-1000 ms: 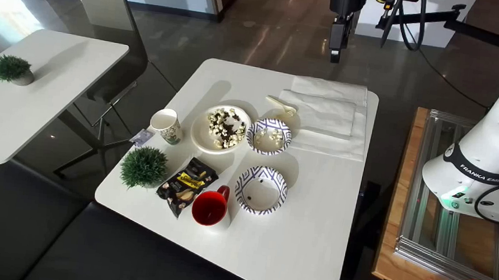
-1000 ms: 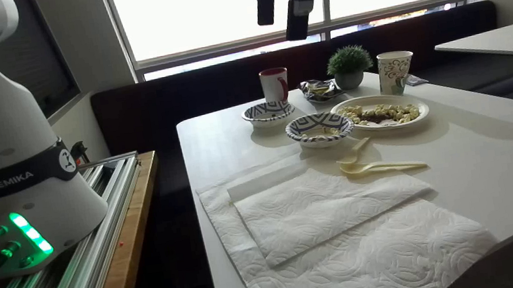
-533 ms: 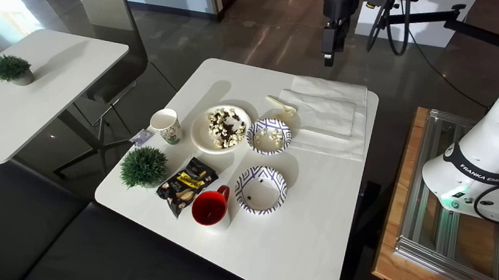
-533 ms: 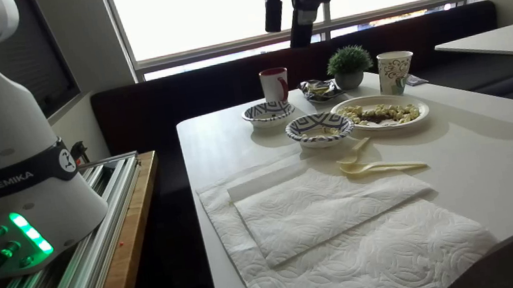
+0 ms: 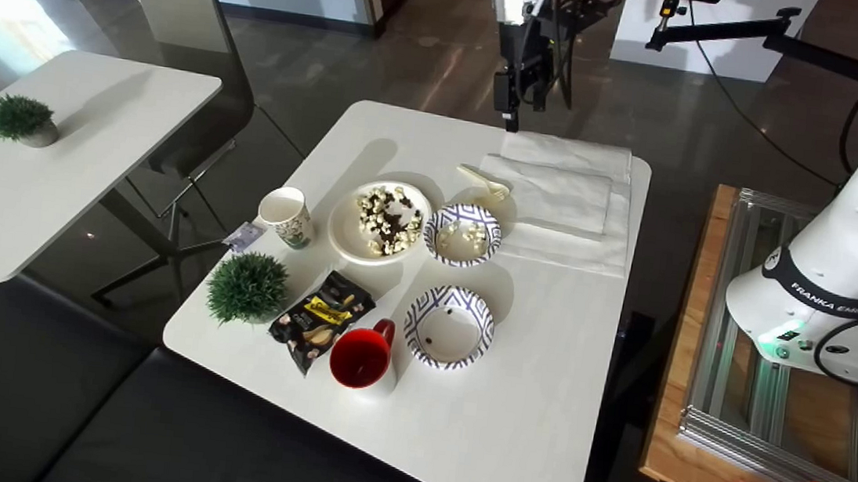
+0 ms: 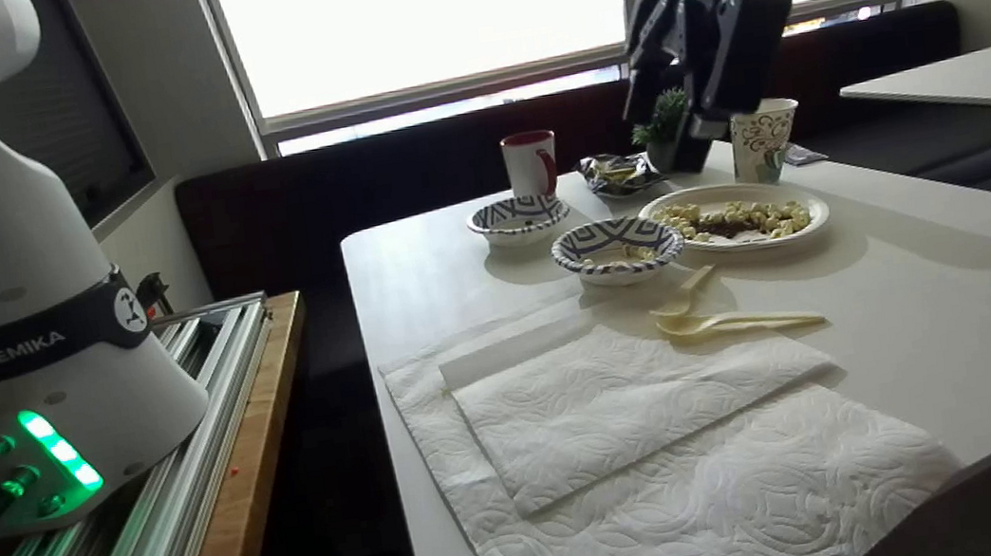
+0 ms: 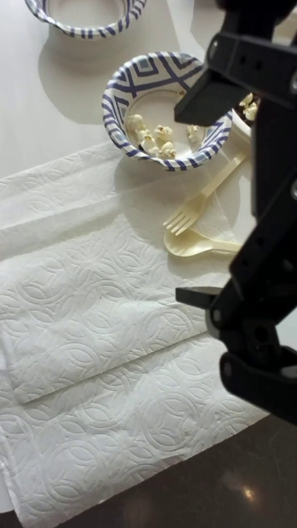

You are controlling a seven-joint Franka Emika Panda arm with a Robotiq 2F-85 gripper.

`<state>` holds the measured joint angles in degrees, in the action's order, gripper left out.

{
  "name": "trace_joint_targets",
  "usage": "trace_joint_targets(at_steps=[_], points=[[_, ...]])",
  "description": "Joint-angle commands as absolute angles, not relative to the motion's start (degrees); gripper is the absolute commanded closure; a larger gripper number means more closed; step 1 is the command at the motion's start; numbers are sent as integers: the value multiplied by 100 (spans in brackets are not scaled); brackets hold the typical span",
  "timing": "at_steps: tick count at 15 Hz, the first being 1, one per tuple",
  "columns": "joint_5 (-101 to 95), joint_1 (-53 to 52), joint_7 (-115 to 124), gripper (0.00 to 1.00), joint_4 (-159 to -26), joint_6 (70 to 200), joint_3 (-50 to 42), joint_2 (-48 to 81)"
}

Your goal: Use the spoon to move some of the white bowl's objects to the empty plate

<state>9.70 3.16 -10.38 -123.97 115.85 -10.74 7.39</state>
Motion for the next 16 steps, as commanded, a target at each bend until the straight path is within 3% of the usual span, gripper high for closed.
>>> trace_joint_targets(at_steps=[1,13,14,16], points=[[1026,558,-911,0,-11416,11583,-850,1859],[874,485,785,0,-9837,11342,-643,3760],[887,499,852,8,-9758,11278,-629,3837],[940,557,813,35,-9601,11109,-571,3953]])
